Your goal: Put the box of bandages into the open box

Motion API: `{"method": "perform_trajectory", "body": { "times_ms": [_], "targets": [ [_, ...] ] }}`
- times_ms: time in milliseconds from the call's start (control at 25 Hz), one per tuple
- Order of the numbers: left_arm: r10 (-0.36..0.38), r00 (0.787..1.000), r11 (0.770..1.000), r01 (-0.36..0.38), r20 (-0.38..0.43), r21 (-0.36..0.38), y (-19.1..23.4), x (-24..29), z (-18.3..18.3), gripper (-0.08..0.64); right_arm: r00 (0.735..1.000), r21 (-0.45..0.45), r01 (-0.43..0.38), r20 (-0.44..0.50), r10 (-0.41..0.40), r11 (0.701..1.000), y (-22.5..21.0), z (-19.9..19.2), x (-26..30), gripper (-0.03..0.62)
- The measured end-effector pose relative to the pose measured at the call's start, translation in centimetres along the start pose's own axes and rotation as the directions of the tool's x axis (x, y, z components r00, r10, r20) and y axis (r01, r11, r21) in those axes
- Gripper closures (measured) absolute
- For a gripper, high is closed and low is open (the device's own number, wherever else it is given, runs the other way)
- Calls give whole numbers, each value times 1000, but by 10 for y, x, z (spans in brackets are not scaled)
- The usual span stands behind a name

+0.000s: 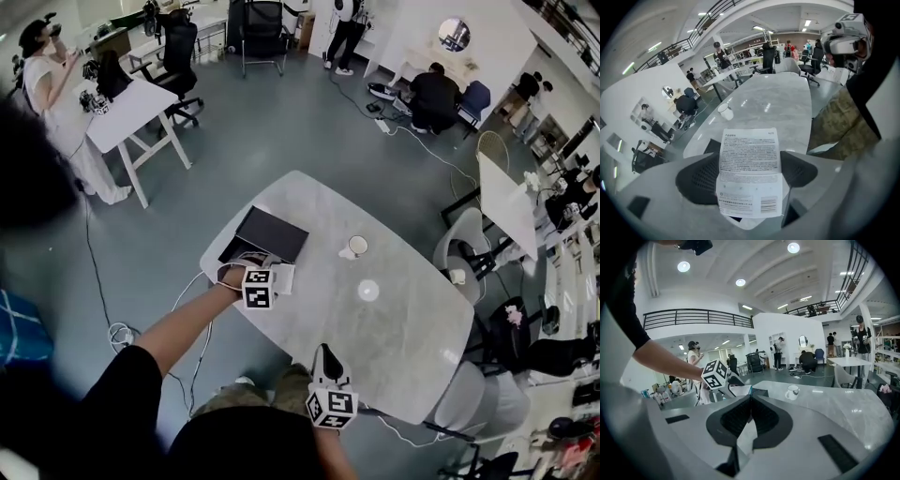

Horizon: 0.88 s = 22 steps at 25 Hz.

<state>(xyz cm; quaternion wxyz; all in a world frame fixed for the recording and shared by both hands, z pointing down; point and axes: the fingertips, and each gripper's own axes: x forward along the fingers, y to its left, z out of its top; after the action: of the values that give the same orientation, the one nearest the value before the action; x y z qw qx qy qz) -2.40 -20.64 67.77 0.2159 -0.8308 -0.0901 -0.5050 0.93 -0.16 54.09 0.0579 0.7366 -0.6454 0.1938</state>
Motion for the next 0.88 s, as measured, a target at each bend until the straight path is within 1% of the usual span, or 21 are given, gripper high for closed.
{"method": "perform_trajectory", "body": {
  "times_ms": [120, 240, 400, 520, 680, 760, 880],
  "targets": [
    [17, 1000, 999, -18, -21, -31, 14, -8, -29, 138, 1000, -16, -29, -10, 29, 999, 10, 4, 17, 580],
    [20, 998, 999, -23, -53, -49, 26, -7, -58, 138, 998, -53, -55, -14, 54, 997, 16, 10, 44, 580],
    [16, 995, 1000, -17, -102, -15, 38, -3, -95, 138, 995, -53, -103, -11, 102, 993, 28, 19, 90, 580],
    [-6, 992, 1000, 6, -123, 1, 43, 9, -105, 138, 992, -27, -124, -14, 123, 992, 22, 25, 123, 580],
    [-62, 989, 998, 63, -131, 4, 43, 29, -113, 138, 991, 1, -133, -26, 133, 991, 15, 30, 162, 580],
    [-92, 988, 996, 92, -124, -5, 40, 37, -115, 140, 989, 9, -144, -35, 144, 990, 16, 32, 174, 580],
    [-120, 985, 993, 121, -122, 5, 41, 51, -119, 141, 986, 18, -162, -44, 163, 987, 16, 31, 187, 580]
  ]
}}
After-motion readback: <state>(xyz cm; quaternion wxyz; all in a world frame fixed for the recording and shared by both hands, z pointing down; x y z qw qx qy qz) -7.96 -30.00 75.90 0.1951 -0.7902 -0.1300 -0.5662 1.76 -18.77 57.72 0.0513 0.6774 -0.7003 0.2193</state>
